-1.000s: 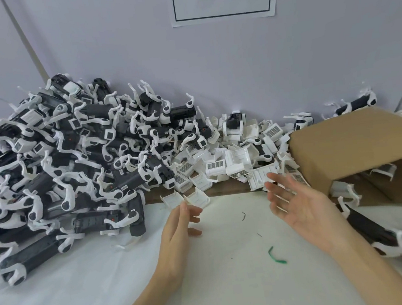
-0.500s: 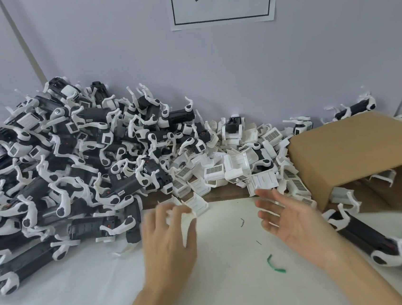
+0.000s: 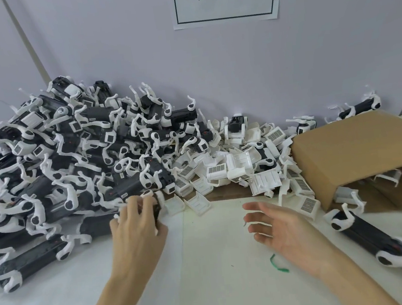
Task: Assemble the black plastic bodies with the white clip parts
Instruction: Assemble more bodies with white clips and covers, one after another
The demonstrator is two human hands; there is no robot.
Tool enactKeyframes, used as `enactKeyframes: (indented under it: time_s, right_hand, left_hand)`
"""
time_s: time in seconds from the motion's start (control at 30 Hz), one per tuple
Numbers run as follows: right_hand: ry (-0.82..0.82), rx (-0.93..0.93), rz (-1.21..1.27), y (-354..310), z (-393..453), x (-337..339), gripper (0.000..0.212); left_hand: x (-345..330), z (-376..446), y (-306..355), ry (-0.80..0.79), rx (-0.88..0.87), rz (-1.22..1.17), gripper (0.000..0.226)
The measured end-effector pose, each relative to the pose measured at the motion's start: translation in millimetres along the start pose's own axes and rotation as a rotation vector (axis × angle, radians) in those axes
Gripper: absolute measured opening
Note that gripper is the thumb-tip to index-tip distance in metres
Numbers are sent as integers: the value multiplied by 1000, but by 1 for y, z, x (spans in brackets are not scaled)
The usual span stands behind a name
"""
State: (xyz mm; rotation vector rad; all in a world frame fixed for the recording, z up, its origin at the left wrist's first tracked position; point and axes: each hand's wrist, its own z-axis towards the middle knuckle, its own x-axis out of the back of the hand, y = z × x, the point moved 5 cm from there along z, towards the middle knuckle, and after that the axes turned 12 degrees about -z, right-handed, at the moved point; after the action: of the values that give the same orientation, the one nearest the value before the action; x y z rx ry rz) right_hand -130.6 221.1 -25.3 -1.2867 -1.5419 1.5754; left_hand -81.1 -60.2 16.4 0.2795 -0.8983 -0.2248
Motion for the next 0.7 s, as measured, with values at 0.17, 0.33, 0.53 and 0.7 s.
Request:
enactKeyframes:
  time_s: [0.17,0.33,0.53,0.7]
  right_hand:
    - [21,1,-60,2,-1,-14,43]
    - [-73,-32,-93,5,-6,-33,57]
    - [-56,-8,-142,12,-6,-36,44]
    - [57,180,-75,3,-1,-27,44]
  left_hand:
    - [-4,-18,51,24,-396,-347,42]
    - [-19,-46,85,-55,-710,-398,41]
    - [-17,-46,79,-73,-718,-506,51]
    - [-26,-33,60,-5,-344,-651,84]
